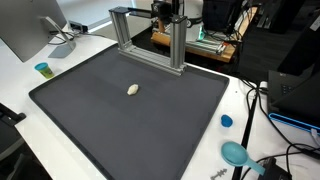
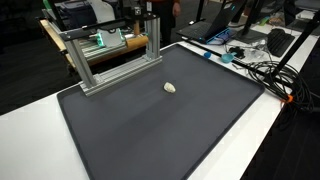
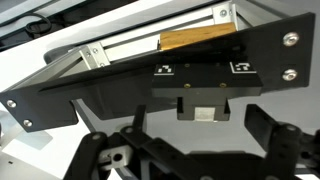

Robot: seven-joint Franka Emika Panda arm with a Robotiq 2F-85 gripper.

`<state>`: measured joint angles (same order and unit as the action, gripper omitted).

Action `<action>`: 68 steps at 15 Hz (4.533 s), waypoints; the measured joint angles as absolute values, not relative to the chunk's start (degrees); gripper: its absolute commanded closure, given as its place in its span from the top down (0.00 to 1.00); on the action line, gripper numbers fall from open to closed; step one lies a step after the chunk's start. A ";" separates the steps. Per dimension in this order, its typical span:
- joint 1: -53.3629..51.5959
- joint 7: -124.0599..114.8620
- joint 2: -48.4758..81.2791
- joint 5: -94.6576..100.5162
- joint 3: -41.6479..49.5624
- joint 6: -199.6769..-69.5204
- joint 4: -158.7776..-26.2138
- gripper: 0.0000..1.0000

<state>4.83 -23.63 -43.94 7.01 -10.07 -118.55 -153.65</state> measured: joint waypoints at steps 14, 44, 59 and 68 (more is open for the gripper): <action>3.99 -22.81 -37.89 4.89 -9.29 -118.81 -150.53 1.00; 3.82 -21.76 -43.02 -1.30 -7.79 -126.97 -157.87 1.00; 5.57 -23.11 -42.22 2.87 -10.41 -125.87 -157.05 1.00; 3.85 -14.82 -41.95 2.56 -6.21 -125.06 -155.49 1.00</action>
<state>3.85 -14.82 -41.95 2.56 -6.21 -125.06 -155.49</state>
